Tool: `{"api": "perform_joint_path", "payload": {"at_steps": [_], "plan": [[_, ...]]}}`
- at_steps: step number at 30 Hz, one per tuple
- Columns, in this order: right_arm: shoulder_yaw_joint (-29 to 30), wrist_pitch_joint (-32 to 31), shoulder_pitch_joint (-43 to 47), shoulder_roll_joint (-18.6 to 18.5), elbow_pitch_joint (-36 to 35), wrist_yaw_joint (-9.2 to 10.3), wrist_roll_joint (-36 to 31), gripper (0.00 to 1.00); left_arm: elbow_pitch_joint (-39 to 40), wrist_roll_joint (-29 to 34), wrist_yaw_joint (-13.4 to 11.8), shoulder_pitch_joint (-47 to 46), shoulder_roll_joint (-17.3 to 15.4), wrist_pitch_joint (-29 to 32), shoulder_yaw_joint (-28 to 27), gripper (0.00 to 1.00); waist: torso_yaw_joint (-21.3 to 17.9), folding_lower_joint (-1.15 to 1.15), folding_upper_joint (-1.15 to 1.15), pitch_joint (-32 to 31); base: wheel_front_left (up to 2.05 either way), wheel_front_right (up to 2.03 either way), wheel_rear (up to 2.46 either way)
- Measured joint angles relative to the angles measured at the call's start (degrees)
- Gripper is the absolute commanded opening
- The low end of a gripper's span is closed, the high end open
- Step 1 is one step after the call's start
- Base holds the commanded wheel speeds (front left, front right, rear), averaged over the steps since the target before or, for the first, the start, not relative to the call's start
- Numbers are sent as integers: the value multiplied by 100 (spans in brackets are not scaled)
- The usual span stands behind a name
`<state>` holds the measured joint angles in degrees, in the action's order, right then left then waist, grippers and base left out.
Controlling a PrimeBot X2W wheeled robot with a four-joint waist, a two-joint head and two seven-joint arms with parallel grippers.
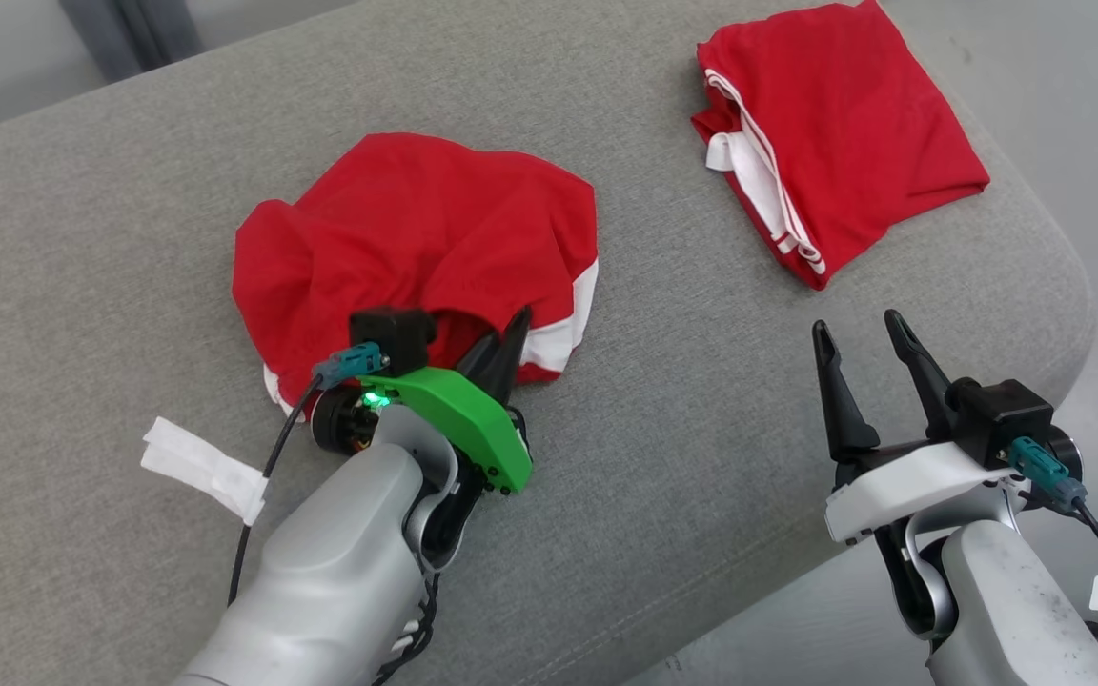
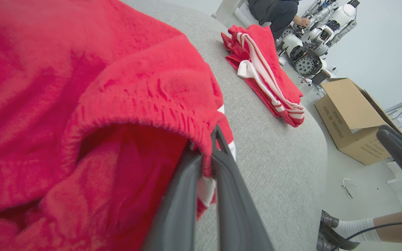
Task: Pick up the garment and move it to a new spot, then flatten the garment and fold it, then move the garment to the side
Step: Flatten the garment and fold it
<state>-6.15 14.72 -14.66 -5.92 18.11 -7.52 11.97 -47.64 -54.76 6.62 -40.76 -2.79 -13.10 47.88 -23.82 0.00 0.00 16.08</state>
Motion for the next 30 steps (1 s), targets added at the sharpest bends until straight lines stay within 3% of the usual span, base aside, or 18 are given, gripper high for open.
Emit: {"api": "perform_joint_path", "payload": {"at_steps": [11,18,30], "plan": [[-36,-1,6,0,-7,0,-65,100,1287,-252,48,-631,-2,-186,-112,0,560,0,0,-210,0,0,0],[78,-25,66,-81,4,0,-63,100,2260,-303,48,-348,-9,-193,-917,0,944,0,0,-394,0,0,0],[116,-127,191,-70,-122,0,-82,100,2324,-320,-416,1553,-1295,90,-1013,0,1674,0,0,-631,0,0,0]]}}
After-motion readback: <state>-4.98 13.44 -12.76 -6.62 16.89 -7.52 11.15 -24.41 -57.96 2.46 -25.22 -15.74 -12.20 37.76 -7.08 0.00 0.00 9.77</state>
